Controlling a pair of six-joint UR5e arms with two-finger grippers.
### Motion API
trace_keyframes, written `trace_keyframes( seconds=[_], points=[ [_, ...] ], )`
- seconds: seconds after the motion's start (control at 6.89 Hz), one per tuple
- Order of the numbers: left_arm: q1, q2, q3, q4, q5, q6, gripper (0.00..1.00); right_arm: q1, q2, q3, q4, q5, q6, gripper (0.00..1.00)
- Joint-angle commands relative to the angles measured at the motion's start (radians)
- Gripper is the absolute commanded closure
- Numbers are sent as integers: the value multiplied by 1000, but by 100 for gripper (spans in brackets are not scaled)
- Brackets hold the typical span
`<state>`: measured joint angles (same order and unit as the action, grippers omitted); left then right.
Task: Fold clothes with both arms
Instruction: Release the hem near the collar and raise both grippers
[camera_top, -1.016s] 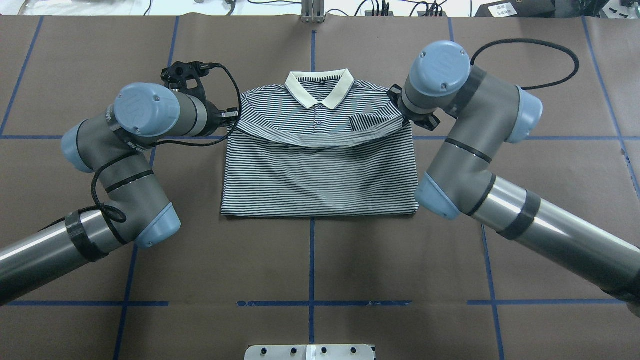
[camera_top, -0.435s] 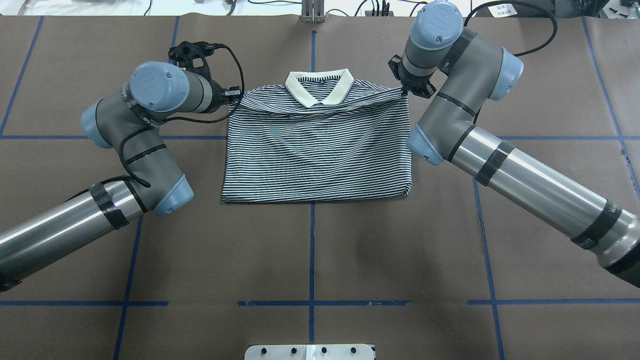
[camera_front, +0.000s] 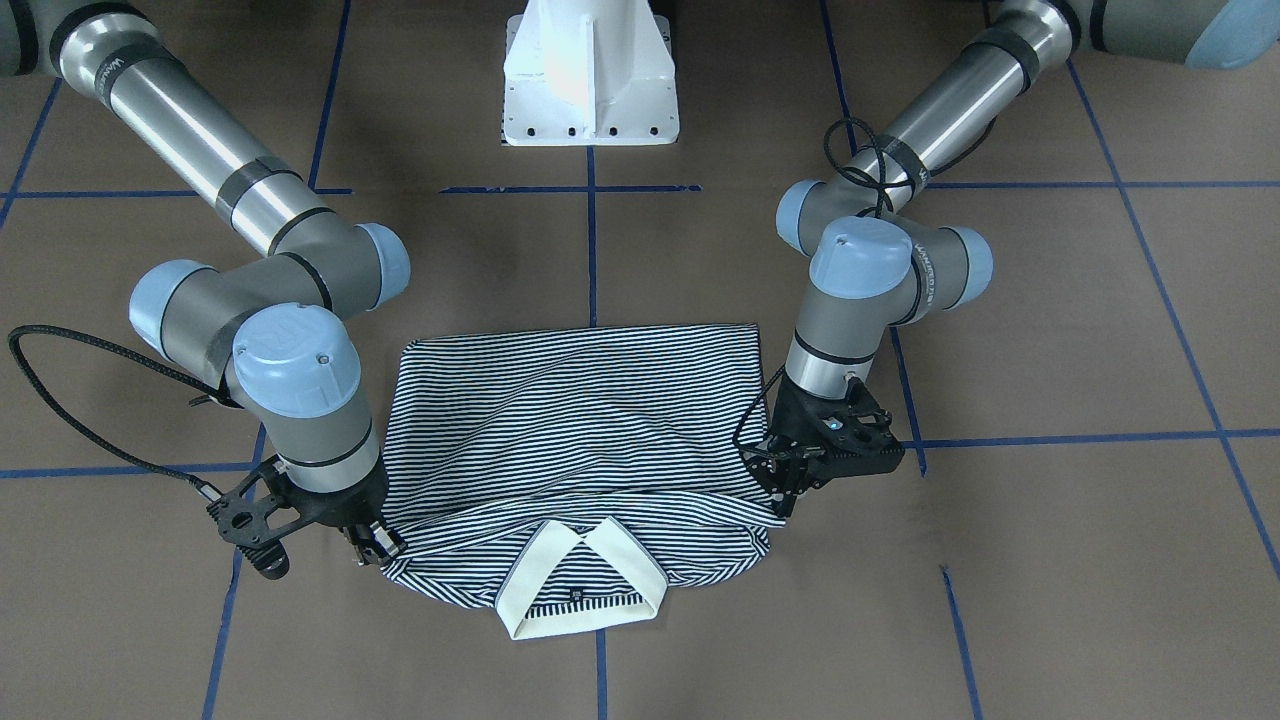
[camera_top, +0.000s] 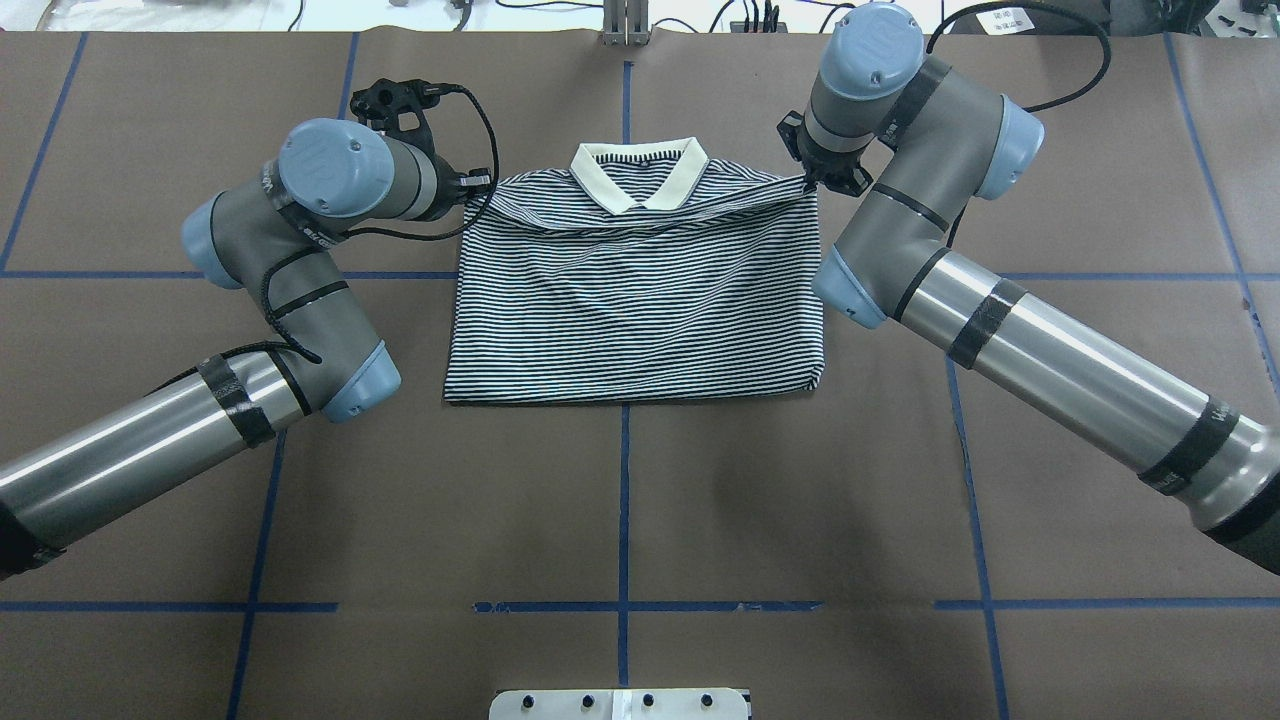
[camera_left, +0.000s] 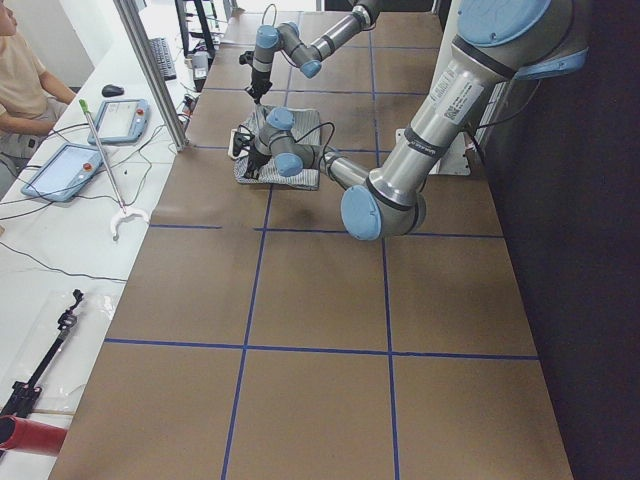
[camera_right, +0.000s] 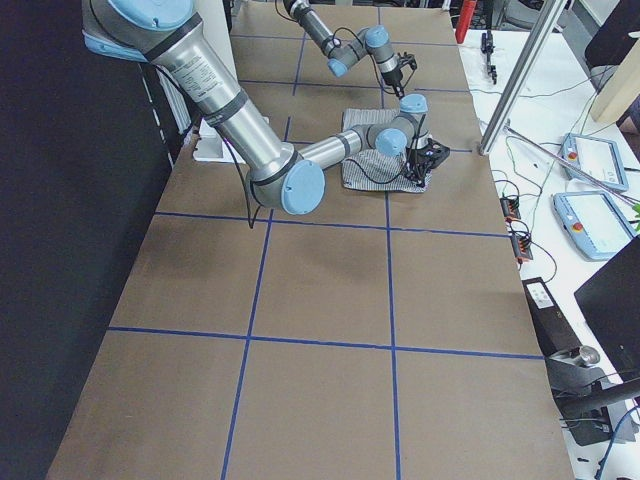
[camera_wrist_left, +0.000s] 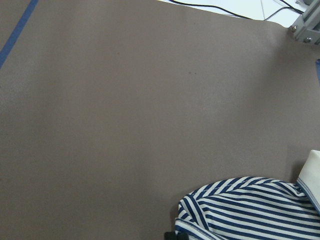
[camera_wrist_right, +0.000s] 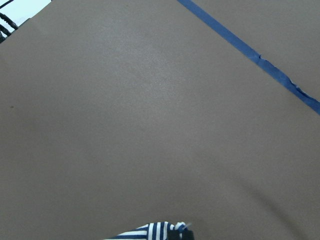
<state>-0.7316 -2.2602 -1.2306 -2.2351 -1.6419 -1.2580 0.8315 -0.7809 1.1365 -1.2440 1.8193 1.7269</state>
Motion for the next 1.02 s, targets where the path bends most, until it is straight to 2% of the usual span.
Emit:
trace_keyframes(
  seconds=[0.0, 0.15, 0.29, 0.58, 0.73, 0.87],
  points=[
    [0, 8, 23, -50, -1, -1, 87, 0, 17, -26, 1, -1, -6, 61],
    [-2, 34, 17, -75, -1, -3, 86, 0, 19, -27, 3, -1, -6, 59],
    [-3, 66, 16, -159, -3, -3, 86, 1, 12, -29, 50, -3, -6, 55],
    [-3, 73, 16, -167, -6, -4, 85, 0, 11, -11, 69, -2, 8, 49],
    [-3, 74, 14, -169, -9, -5, 85, -14, -20, 73, 54, 8, 10, 47],
    [-5, 74, -1, -167, -12, -6, 84, -62, -152, 265, 25, 20, 11, 45]
  ],
)
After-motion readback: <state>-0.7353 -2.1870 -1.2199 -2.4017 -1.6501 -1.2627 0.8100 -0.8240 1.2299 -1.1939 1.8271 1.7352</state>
